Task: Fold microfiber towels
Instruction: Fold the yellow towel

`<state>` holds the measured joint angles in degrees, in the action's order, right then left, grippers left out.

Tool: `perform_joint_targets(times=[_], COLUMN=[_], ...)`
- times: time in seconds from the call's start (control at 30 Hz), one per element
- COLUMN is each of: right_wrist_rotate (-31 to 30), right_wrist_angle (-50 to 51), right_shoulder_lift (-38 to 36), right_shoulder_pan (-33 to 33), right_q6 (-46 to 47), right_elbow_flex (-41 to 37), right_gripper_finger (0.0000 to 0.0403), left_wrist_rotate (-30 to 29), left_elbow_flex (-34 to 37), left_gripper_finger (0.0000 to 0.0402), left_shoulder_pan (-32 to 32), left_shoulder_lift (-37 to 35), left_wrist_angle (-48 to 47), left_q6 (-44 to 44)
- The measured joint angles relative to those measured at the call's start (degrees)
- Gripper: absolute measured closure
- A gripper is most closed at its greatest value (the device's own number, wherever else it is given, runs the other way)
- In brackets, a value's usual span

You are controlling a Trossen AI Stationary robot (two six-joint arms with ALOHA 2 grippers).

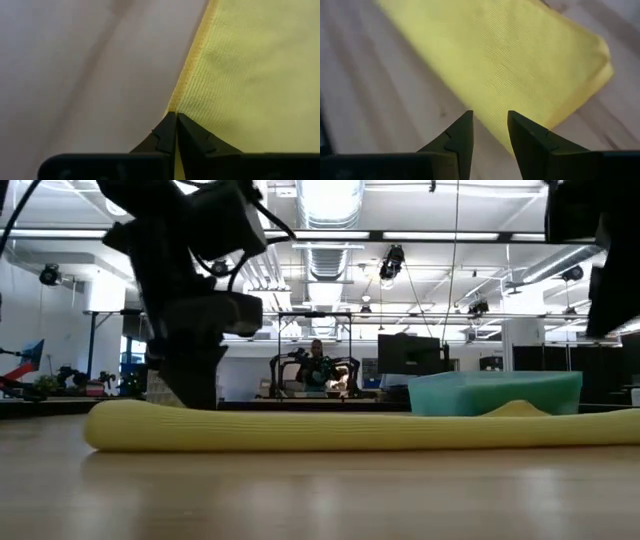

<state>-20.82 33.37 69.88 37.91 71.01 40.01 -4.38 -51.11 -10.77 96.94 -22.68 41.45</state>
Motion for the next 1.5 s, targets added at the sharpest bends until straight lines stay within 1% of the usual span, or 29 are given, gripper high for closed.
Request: perform_joint_targets(times=[0.07,0.2,0.33,0.4,0.5,0.6,0.7,0.73,0.8,0.87,0.97,1.03,1.13,1.23,1.3,1.4,1.5], right_wrist_rotate=[-0.2,-0.3,-0.4,-0.9,-3.5,-4.8,-5.0,-5.0,-5.0,-5.0,-5.6,-9.3,-18.2,-25.3,-28.2,-30.7,-31.9], right_wrist_angle=[-1.1,-1.7,-2.4,-2.5,-2.8,-3.6,-5.6,-6.7,-9.0,-11.8,-15.4,-18.1,-21.7,-23.9,-26.1,-30.0,-34.4], right_shoulder_lift=[3.8,9.8,12.0,11.6,9.3,6.3,3.3,2.4,1.4,1.0,1.3,1.5,1.5,1.0,0.8,0.8,0.8], right_shoulder_pan=[-0.3,-2.4,-4.0,-4.2,-4.2,-4.2,-4.2,-4.2,-3.8,-3.4,-1.8,0.3,4.1,7.9,9.9,12.3,13.6], right_q6=[0.7,1.0,-0.4,-2.4,-5.8,-9.6,-12.7,-13.4,-13.9,-12.9,-10.5,-8.4,-4.7,-2.5,-1.4,-1.7,-4.1], right_elbow_flex=[0.0,0.0,0.0,0.1,0.5,0.6,0.7,0.7,0.7,0.7,0.7,0.7,0.7,0.7,0.7,0.7,0.7], right_gripper_finger=[0.0287,0.0289,0.0290,0.0290,0.0289,0.0290,0.0294,0.0296,0.0300,0.0304,0.0312,0.0318,0.0328,0.0337,0.0342,0.0345,0.0346], left_wrist_rotate=[0.9,1.2,2.1,2.5,4.5,7.3,9.7,9.7,7.9,5.0,4.4,5.4,9.3,13.3,15.5,17.5,17.5], left_elbow_flex=[0.1,0.4,0.3,-0.2,-0.4,-0.3,-0.8,-1.2,-2.4,-3.8,-6.8,-9.0,-13.1,-16.7,-19.3,-24.9,-31.2], left_gripper_finger=[0.0401,0.0401,0.0401,0.0401,0.0402,0.0402,0.0402,0.0402,0.0402,0.0402,0.0402,0.0402,0.0402,0.0401,0.0401,0.0401,0.0401], left_shoulder_pan=[-1.4,-4.4,-8.6,-10.8,-13.7,-15.5,-16.2,-16.3,-16.3,-16.1,-14.6,-13.0,-9.2,-3.4,0.3,4.7,7.0], left_shoulder_lift=[-0.5,-1.7,-2.1,-1.8,-0.7,1.3,4.2,4.6,4.5,3.2,1.1,0.8,2.4,5.3,8.1,13.0,18.5], left_wrist_angle=[-0.4,-1.3,-1.0,0.0,4.7,14.8,25.4,27.0,26.3,24.3,20.9,17.6,14.1,12.6,12.4,12.7,13.4], left_q6=[2.6,10.5,19.3,22.7,27.6,31.3,32.7,32.7,32.7,30.5,24.5,18.4,8.2,-1.7,-8.3,-20.5,-31.0])
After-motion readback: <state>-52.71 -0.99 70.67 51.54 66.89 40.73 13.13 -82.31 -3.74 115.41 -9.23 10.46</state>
